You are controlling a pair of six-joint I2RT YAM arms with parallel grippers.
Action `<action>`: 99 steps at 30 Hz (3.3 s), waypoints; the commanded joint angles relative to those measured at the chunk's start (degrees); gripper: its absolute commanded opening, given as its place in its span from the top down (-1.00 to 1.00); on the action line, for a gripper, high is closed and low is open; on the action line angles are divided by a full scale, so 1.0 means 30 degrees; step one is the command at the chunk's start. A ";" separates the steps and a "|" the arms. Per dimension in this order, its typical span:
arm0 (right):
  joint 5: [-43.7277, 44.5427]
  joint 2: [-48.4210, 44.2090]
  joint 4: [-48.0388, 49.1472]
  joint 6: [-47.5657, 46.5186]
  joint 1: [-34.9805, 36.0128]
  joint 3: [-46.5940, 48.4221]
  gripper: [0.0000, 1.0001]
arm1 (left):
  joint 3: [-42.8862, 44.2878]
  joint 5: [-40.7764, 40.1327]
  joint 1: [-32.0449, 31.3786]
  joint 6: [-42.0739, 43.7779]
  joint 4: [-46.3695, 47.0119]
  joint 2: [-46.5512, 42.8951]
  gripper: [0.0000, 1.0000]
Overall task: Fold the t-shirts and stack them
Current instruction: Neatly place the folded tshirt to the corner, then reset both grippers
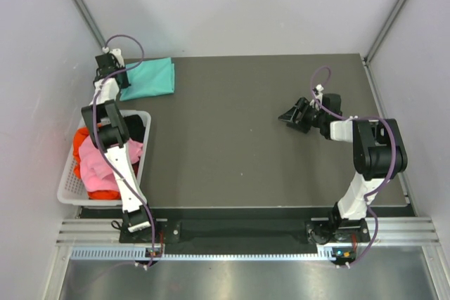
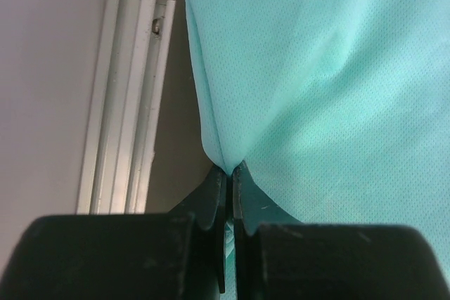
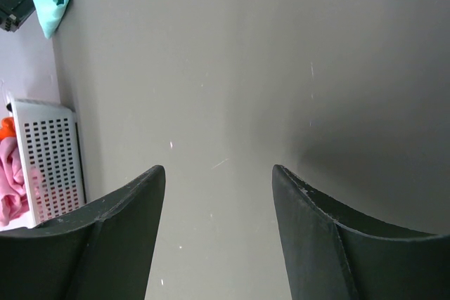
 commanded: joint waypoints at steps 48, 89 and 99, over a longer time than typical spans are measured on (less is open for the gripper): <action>-0.0727 -0.2356 -0.0542 -0.0341 0.0220 0.0936 -0.28 | -0.2043 -0.3199 -0.2871 -0.7239 0.0479 -0.2674 1.00; 0.0503 -0.4141 -0.4319 -0.1483 0.0426 0.2665 -0.29 | -0.1462 -0.4168 -0.2490 -0.6834 -0.2446 -0.2526 1.00; 0.1820 -0.7918 -0.8186 -0.2244 0.0865 0.1995 -0.29 | -0.2943 -0.2731 -0.3747 -0.4844 -0.5905 -1.0079 1.00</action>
